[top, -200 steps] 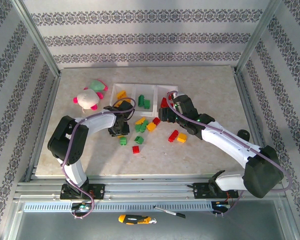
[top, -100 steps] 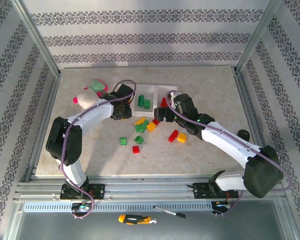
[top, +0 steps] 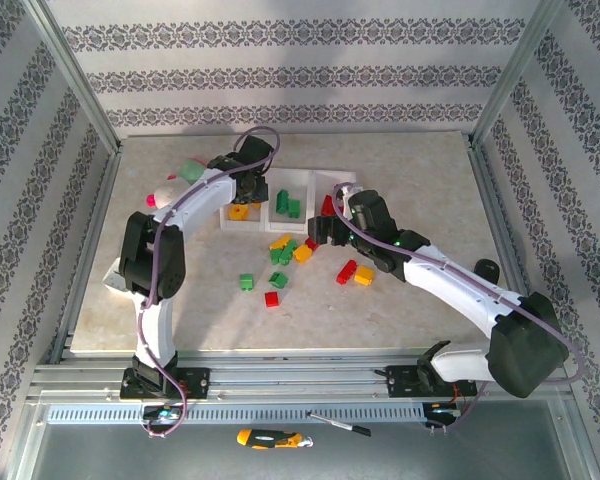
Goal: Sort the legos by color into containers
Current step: Place the lego in the container.
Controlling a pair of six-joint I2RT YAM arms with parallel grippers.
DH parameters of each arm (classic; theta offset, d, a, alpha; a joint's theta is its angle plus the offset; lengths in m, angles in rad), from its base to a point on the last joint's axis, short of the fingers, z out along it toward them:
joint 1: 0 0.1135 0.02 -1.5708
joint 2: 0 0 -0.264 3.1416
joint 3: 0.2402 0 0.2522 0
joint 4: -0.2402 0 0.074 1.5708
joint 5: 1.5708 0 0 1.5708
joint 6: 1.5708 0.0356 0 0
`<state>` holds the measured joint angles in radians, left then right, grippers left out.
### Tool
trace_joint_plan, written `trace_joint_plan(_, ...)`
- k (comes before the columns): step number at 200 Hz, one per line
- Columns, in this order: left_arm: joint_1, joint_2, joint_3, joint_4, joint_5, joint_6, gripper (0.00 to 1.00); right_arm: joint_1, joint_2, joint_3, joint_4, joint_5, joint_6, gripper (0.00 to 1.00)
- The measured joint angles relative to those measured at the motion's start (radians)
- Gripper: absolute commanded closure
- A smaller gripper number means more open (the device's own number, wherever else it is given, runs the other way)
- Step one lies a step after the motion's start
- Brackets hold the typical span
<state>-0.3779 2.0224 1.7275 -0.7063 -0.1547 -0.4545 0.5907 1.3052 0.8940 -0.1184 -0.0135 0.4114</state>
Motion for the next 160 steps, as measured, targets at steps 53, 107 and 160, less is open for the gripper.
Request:
trace_joint_plan(53,0.052,0.143,0.158,-0.004,0.031,0.044,0.71,0.000,-0.012,-0.003,0.000,0.006,0.000,0.09)
trace_joint_plan(107,0.066,0.211,0.222,-0.005,0.053,0.094,0.30,0.000,-0.050,-0.028,0.003,0.013,0.000,0.09)
trace_joint_plan(160,0.067,0.193,0.224,0.001,0.077,0.135,0.06,0.000,-0.098,-0.034,-0.001,0.018,0.008,0.09)
